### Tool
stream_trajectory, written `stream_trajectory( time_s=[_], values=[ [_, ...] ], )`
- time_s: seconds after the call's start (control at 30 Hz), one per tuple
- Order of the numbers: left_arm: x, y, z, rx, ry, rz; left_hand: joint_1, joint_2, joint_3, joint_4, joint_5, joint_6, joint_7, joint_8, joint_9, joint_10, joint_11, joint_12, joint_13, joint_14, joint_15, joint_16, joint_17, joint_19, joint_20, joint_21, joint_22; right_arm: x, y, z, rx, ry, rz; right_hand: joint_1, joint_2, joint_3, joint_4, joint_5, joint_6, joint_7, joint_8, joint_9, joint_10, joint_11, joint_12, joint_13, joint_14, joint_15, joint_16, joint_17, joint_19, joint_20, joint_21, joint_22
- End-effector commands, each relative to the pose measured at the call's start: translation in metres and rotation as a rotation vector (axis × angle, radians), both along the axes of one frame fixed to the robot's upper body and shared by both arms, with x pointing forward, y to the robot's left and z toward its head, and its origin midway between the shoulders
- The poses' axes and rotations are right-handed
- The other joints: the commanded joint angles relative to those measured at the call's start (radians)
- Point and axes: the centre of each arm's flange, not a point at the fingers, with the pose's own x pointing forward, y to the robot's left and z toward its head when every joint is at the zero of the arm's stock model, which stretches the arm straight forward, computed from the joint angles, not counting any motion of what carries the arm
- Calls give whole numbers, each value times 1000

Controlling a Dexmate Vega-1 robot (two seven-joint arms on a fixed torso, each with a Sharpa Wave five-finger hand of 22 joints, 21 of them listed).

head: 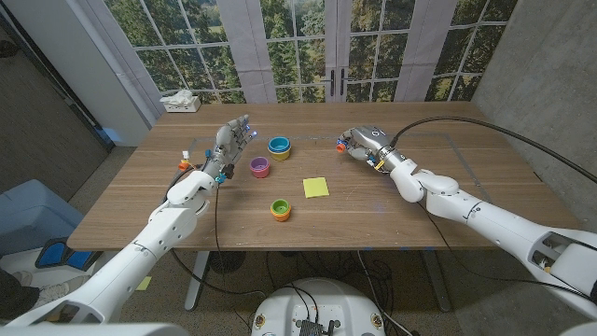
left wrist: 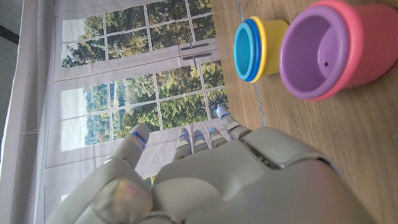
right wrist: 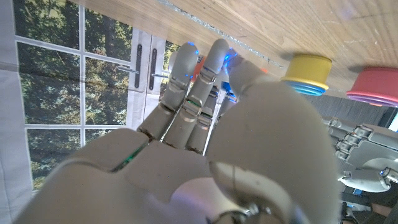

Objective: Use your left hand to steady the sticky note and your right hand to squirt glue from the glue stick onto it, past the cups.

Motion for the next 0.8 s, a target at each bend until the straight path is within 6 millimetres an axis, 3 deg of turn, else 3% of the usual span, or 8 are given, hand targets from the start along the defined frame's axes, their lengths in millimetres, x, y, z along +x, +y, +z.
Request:
stream_trajectory(
  time_s=[0.03, 0.33, 0.63, 0.8],
  values=[
    [-8, -3, 7, 129, -39, 102, 16, 56, 3, -13, -7, 12, 0, 3, 4, 9, 0, 8, 4, 11, -60, 5, 0, 8, -33, -5, 3, -12, 0, -6, 117, -7, 26, 42, 26, 17, 15, 4, 68, 55, 1, 1, 110, 10, -3, -2, 10, -22, -2, 0, -1, -118, -5, 2],
    [-11, -1, 10, 154, -54, 125, 43, 43, 0, -65, -28, 49, 1, 6, 5, 51, -5, 12, 4, 53, -63, 8, -1, 30, -39, -21, 3, -20, 0, -7, 208, 38, 21, 47, 26, 17, 18, 4, 66, 61, -3, -2, 110, 13, -11, -7, 6, -13, -9, -8, -9, -119, -19, -2],
    [-16, -2, 14, 218, -71, 146, 52, 42, -1, -80, -33, 55, -2, 4, 5, 59, -6, 12, 4, 59, -66, 5, -1, 37, -40, -27, 3, -27, -1, -9, 291, 100, 25, 42, 23, 20, 24, 4, 63, 63, -6, -1, 101, 27, -22, -12, -18, 1, -22, -18, -34, -119, -65, -13],
    [-22, -3, 17, 269, -91, 175, 66, 36, -4, -106, -42, 81, -1, 8, 5, 91, -12, 17, 4, 77, -73, 5, -1, 42, -41, -38, 3, -31, -2, -11, 336, 116, 27, 40, 16, 18, 24, 3, 59, 70, -8, 3, 92, 33, -31, -16, -33, -3, -29, -23, -43, -117, -88, -14]
  ],
)
